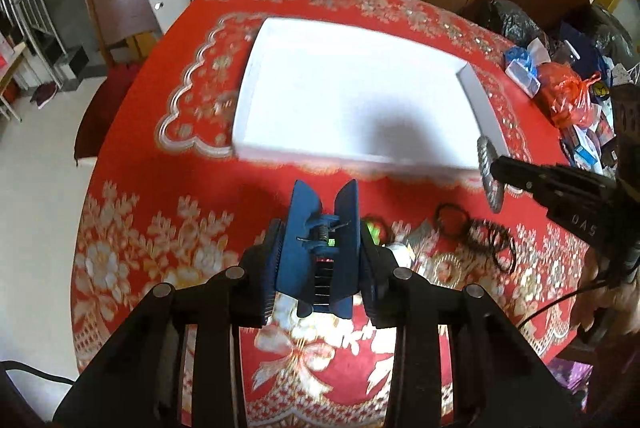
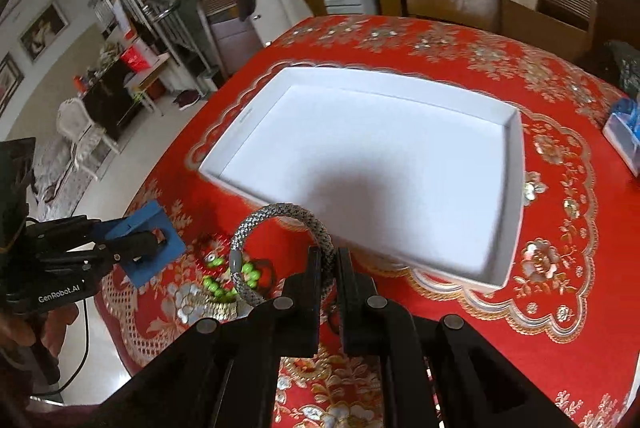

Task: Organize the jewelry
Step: 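Grasp the silver braided bangle with the right tool while the left tool carries the clip toward the tray, then lower the bangle into the white tray and open the right tool while the left tool sets the clip down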

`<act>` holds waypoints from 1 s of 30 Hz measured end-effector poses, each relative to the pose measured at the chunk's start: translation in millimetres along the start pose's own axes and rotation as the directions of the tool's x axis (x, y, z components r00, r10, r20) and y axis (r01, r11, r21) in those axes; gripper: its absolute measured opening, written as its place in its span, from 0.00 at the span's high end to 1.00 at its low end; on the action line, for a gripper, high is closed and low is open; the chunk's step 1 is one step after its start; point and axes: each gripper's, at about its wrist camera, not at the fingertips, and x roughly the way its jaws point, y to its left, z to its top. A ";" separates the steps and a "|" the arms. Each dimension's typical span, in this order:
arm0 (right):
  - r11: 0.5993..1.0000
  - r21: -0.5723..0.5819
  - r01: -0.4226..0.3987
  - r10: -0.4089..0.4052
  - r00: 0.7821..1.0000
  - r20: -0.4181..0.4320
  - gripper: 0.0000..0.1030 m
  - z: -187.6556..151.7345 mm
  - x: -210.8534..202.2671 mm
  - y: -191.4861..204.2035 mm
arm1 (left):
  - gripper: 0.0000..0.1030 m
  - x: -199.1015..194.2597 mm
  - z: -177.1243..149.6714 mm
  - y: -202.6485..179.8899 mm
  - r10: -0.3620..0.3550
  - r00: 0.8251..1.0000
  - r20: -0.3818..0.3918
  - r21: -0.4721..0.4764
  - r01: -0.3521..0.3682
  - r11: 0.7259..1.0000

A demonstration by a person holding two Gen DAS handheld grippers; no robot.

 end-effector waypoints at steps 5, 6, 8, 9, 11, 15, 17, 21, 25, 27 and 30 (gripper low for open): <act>0.999 0.043 0.025 -0.025 1.000 0.010 0.94 14.2 5.6 -12.9 | 0.68 9.4 31.5 -8.2 0.004 1.000 0.030 0.023 -0.005 1.000; 0.998 0.050 0.031 -0.032 0.999 0.012 0.94 18.4 7.8 -14.8 | 0.68 12.1 38.3 -8.6 0.007 0.999 0.035 0.026 -0.008 1.000; 0.997 0.067 0.041 -0.042 0.999 0.012 0.94 28.0 13.4 -20.2 | 0.68 17.5 49.0 -9.0 0.006 0.999 0.043 0.026 -0.007 1.000; 0.996 0.072 0.046 -0.047 0.999 0.011 0.94 31.6 16.8 -22.0 | 0.68 21.9 57.6 -8.6 0.005 0.999 0.045 0.025 -0.006 1.000; 0.994 0.091 0.060 -0.061 0.998 0.006 0.94 42.2 25.9 -28.3 | 0.68 31.9 73.6 -5.6 0.008 0.999 0.046 0.020 -0.009 1.000; 0.989 0.126 0.077 -0.076 0.997 -0.013 0.94 64.2 48.1 -38.7 | 0.68 54.7 101.7 2.7 0.020 0.999 0.041 0.015 -0.021 1.000; 0.986 0.140 0.092 -0.090 0.996 -0.026 0.94 74.7 61.9 -44.0 | 0.68 64.9 114.1 7.7 0.017 0.999 0.039 0.002 -0.017 1.000; 0.978 0.166 0.129 -0.123 0.991 -0.050 0.94 96.7 90.7 -55.2 | 0.68 89.8 145.1 17.7 0.023 0.999 0.049 -0.024 -0.022 0.999; 0.968 0.183 0.171 -0.162 0.985 -0.066 0.94 118.2 113.7 -65.3 | 0.68 112.9 168.2 24.5 0.027 0.998 0.060 -0.039 -0.025 0.999; 0.965 0.180 0.193 -0.182 0.980 -0.076 0.94 128.5 124.7 -67.0 | 0.68 121.2 175.5 26.8 0.020 0.998 0.060 -0.046 -0.017 0.999; 0.960 0.159 0.230 -0.217 0.972 -0.094 0.94 139.3 140.4 -66.2 | 0.68 132.1 179.6 29.9 0.030 0.998 0.050 -0.046 -0.028 0.999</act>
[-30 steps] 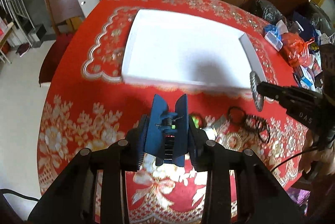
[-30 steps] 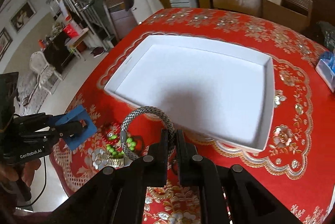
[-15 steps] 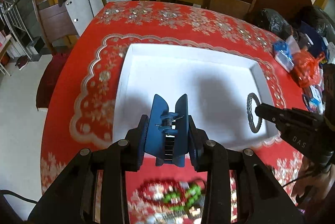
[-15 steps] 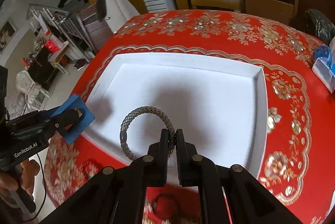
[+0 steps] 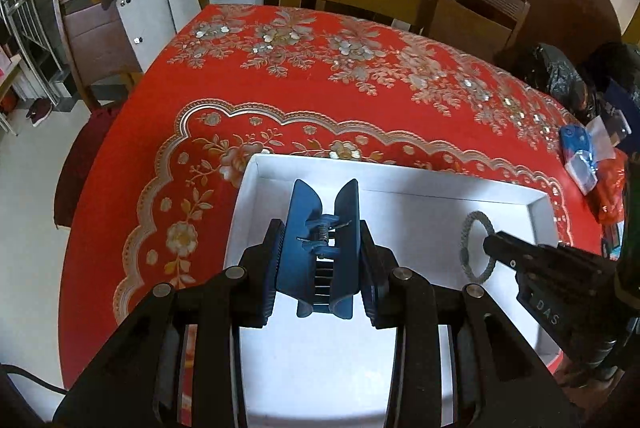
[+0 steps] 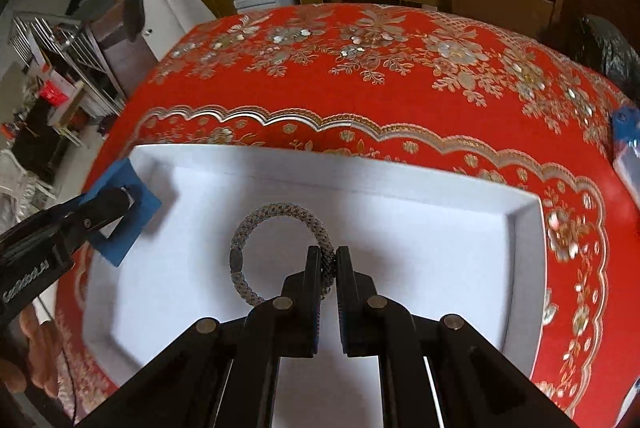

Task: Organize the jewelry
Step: 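Lower the bangle into the white tray and open the right tool while the left tool sets the clip down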

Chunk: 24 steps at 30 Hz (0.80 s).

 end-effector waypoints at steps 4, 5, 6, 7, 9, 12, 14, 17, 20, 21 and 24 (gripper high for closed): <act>0.999 -0.017 0.029 -0.029 0.999 -0.012 0.94 8.3 17.1 4.1 | 0.68 9.2 -0.8 3.9 0.009 1.000 -0.013 -0.005 -0.009 1.000; 0.999 -0.018 0.033 -0.034 0.999 -0.012 0.94 9.1 19.4 5.4 | 0.68 10.9 -1.3 5.3 0.009 1.000 -0.016 -0.007 -0.009 1.000; 0.999 -0.019 0.038 -0.038 0.999 -0.010 0.94 10.0 21.9 6.7 | 0.68 12.3 -2.2 5.7 0.015 1.000 -0.019 -0.007 -0.015 1.000; 0.999 -0.021 0.038 -0.038 0.999 -0.009 0.94 11.4 24.2 6.8 | 0.68 14.1 -2.0 6.7 0.022 0.999 -0.024 -0.008 -0.023 1.000; 0.999 -0.019 0.039 -0.039 0.999 -0.013 0.94 12.5 28.0 6.4 | 0.68 16.2 -2.3 8.6 0.034 0.999 -0.029 -0.014 -0.034 0.999; 1.000 0.009 0.022 -0.022 1.000 -0.016 0.75 12.0 27.5 1.7 | 0.57 16.4 -2.8 9.4 0.038 0.999 -0.032 -0.016 -0.039 0.999; 0.999 0.035 0.000 0.000 1.000 -0.003 0.51 10.6 23.9 -2.6 | 0.41 13.7 -3.6 9.9 0.037 0.999 -0.019 -0.021 -0.037 0.999; 0.999 0.041 -0.016 0.015 1.000 0.025 0.50 7.8 14.2 -2.4 | 0.39 8.4 -5.7 8.6 0.035 0.999 -0.011 -0.018 -0.035 0.999; 0.999 0.043 -0.034 0.032 0.998 0.045 0.50 1.4 0.2 -0.8 | 0.39 1.9 -7.5 5.2 0.035 0.999 -0.008 -0.003 -0.035 0.999; 0.998 0.043 -0.037 0.035 0.998 0.050 0.50 -1.0 -3.9 -0.3 | 0.39 -1.5 -8.8 4.0 0.036 0.999 -0.007 -0.001 -0.036 0.999; 0.998 0.048 -0.047 0.044 0.997 0.070 0.50 -12.2 -19.8 -0.9 | 0.39 -13.2 -12.9 -0.1 0.048 0.999 0.007 0.012 -0.048 0.999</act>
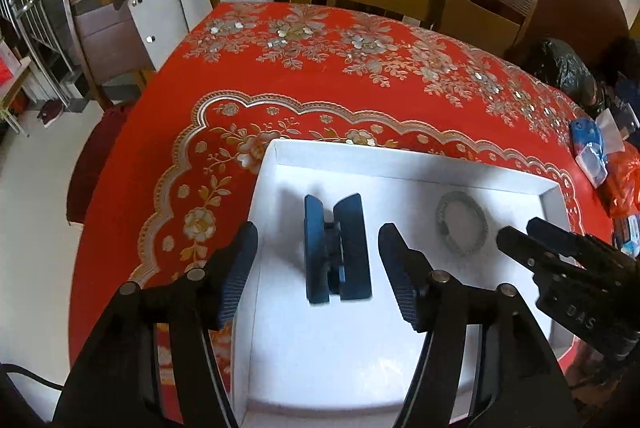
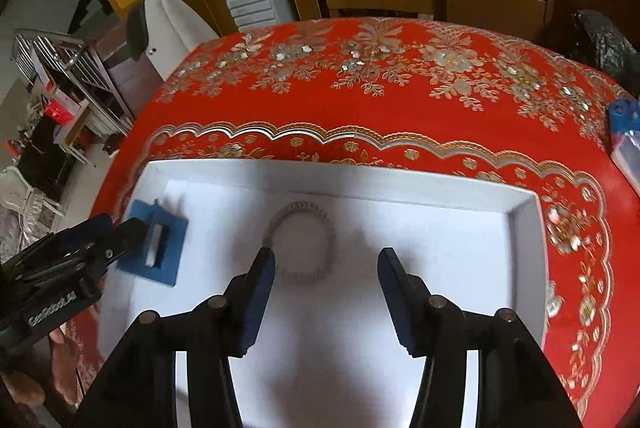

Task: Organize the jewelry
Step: 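Lower the bangle into the white tray and open the right tool while the left tool sets the clip down, then withdraw both tools from the tray back over the jewelry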

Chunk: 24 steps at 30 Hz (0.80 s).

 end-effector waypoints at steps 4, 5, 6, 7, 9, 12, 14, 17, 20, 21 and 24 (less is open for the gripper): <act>1.000 0.009 -0.004 0.004 1.000 0.011 0.50 -16.8 -21.1 -2.8 | 0.39 -17.4 -9.3 -5.3 0.011 1.000 0.018 0.021 -0.011 1.000; 1.000 0.009 -0.004 0.003 1.000 0.014 0.50 -20.5 -24.8 -3.7 | 0.39 -21.5 -12.2 -6.1 0.011 1.000 0.020 0.022 -0.011 1.000; 1.000 0.006 0.002 -0.003 1.000 0.020 0.50 -25.4 -30.3 -4.0 | 0.39 -25.6 -15.3 -6.9 0.010 1.000 0.023 0.020 -0.011 1.000; 1.000 0.003 0.008 -0.008 1.000 0.024 0.50 -29.4 -34.4 -4.5 | 0.39 -30.7 -19.7 -7.6 0.010 1.000 0.028 0.019 -0.011 1.000; 1.000 0.004 0.008 -0.008 0.999 0.035 0.50 -39.9 -44.5 -5.6 | 0.39 -38.8 -27.6 -9.9 0.016 0.999 0.034 0.020 -0.017 1.000; 1.000 0.014 -0.008 0.007 0.999 0.039 0.50 -56.8 -58.3 -7.1 | 0.39 -51.0 -42.8 -14.0 0.026 0.999 0.034 0.030 -0.027 0.999; 1.000 0.009 -0.009 0.009 0.999 0.042 0.50 -70.2 -68.1 -6.1 | 0.39 -59.7 -54.9 -16.8 0.034 0.999 0.035 0.034 -0.035 0.999; 1.000 -0.008 -0.004 0.005 0.999 0.053 0.50 -88.6 -83.1 -4.7 | 0.39 -71.5 -71.3 -20.5 0.048 0.998 0.045 0.042 -0.050 0.998; 1.000 -0.022 -0.007 0.008 0.998 0.057 0.49 -107.2 -97.1 -3.4 | 0.39 -84.1 -88.5 -22.2 0.055 0.997 0.050 0.030 -0.057 0.998; 1.000 -0.027 -0.003 0.004 0.998 0.058 0.49 -111.7 -100.5 -3.2 | 0.39 -87.1 -93.5 -22.9 0.053 0.997 0.048 0.025 -0.055 0.998; 0.999 -0.046 0.000 0.002 0.998 0.056 0.41 -132.0 -114.1 -2.5 | 0.39 -98.0 -111.2 -26.2 0.054 0.997 0.047 0.017 -0.054 0.998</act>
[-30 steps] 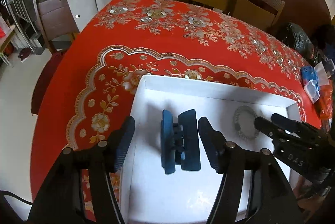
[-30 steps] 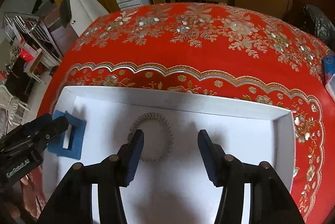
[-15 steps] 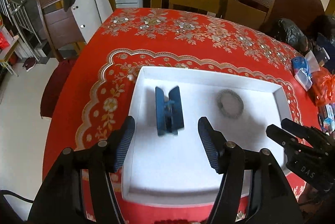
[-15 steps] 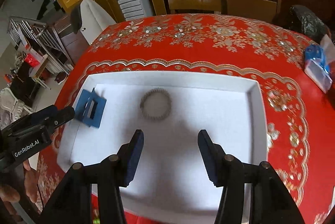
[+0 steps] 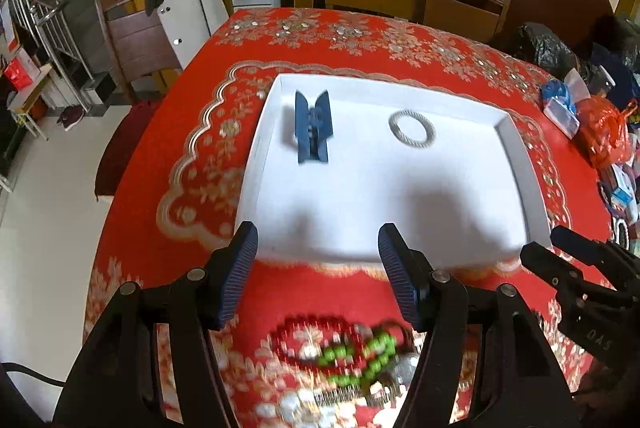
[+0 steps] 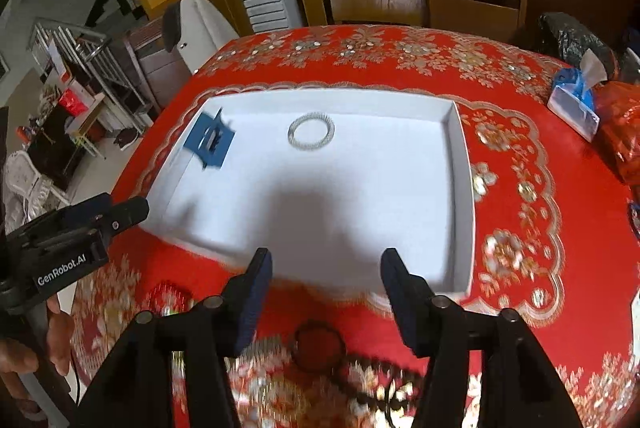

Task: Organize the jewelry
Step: 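Withdraw both tools from the tray back over the jewelry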

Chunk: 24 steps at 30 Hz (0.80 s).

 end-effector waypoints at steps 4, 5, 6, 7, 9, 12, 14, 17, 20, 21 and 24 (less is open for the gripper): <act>1.000 -0.003 0.000 0.000 1.000 0.010 0.38 -18.3 -17.0 -1.3 | 0.39 -14.5 -19.8 -5.5 0.010 1.000 0.004 0.001 -0.010 1.000; 1.000 -0.003 -0.002 0.002 1.000 0.008 0.38 -24.6 -21.3 -1.7 | 0.39 -18.3 -25.1 -6.4 0.012 1.000 0.004 -0.001 -0.012 1.000; 1.000 -0.003 -0.001 0.001 1.000 0.004 0.38 -29.9 -24.4 -2.3 | 0.39 -23.1 -31.3 -8.1 0.010 1.000 0.005 -0.003 -0.010 1.000; 1.000 -0.004 0.000 0.000 1.000 0.001 0.38 -33.0 -26.1 -2.7 | 0.39 -25.8 -34.5 -8.6 0.009 1.000 0.007 -0.005 -0.009 1.000; 1.000 -0.004 0.002 -0.002 1.000 0.001 0.38 -42.3 -32.3 -3.9 | 0.39 -33.2 -43.5 -11.3 0.010 1.000 0.012 -0.009 -0.010 1.000; 1.000 0.003 -0.003 0.003 1.000 0.002 0.38 -54.2 -40.5 -6.5 | 0.39 -42.2 -55.7 -15.4 0.009 1.000 0.015 -0.010 -0.009 1.000; 1.000 0.001 -0.001 0.001 1.000 0.003 0.38 -60.8 -44.9 -7.3 | 0.39 -47.7 -62.6 -18.5 0.007 1.000 0.017 -0.009 -0.007 1.000; 1.000 -0.008 0.000 0.000 1.000 0.003 0.38 -70.2 -51.8 -8.0 | 0.39 -54.0 -70.3 -22.5 0.010 1.000 0.021 -0.002 -0.010 1.000; 1.000 -0.014 0.002 -0.002 1.000 0.004 0.38 -77.0 -56.7 -8.9 | 0.39 -59.4 -77.5 -25.5 0.015 1.000 0.025 0.003 -0.015 1.000; 1.000 -0.015 0.000 0.000 1.000 0.004 0.38 -79.3 -58.0 -9.1 | 0.39 -60.9 -79.9 -26.3 0.016 1.000 0.026 0.003 -0.016 1.000; 1.000 -0.022 -0.002 0.002 1.000 0.003 0.38 -85.1 -61.4 -9.3 | 0.39 -64.8 -86.2 -28.0 0.022 0.999 0.030 0.001 -0.022 1.000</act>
